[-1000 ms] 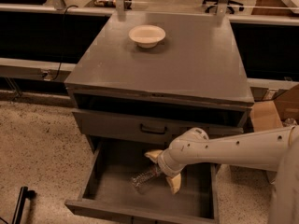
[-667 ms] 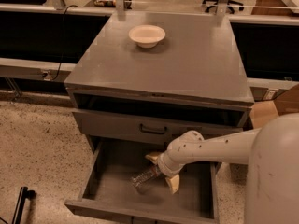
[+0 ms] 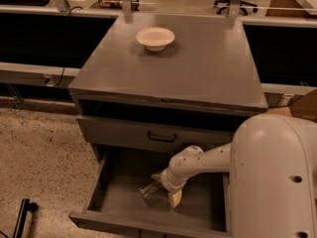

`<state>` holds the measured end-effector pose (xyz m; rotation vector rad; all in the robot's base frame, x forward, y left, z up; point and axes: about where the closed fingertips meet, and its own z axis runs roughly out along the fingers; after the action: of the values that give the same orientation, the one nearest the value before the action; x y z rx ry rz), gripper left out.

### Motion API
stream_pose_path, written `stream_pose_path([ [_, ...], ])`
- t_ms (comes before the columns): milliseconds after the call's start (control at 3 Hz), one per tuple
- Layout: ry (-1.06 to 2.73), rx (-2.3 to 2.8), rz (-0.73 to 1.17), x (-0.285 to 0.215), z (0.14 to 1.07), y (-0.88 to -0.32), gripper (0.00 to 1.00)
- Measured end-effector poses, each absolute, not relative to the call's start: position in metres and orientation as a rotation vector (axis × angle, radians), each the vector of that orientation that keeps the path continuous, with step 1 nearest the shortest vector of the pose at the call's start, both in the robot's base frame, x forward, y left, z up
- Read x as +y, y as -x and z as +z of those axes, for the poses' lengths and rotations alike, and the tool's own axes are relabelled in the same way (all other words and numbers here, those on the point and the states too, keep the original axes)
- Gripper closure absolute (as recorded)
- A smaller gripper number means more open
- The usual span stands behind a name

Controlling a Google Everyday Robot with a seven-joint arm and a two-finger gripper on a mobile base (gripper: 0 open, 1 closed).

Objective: Pick water bottle from middle drawer and place on counter

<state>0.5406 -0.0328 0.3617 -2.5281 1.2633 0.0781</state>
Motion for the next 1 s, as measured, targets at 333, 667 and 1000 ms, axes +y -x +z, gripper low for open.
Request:
stream_pose_path([
  [333, 2.500, 1.288, 0.078, -0.032, 0.357, -0.541, 0.41],
  [667, 2.440, 1.281, 0.039, -0.034, 0.375, -0.534, 0.64],
  [1000, 2.310, 1.247, -0.027, -0.045, 0.410, -0.515, 0.87],
])
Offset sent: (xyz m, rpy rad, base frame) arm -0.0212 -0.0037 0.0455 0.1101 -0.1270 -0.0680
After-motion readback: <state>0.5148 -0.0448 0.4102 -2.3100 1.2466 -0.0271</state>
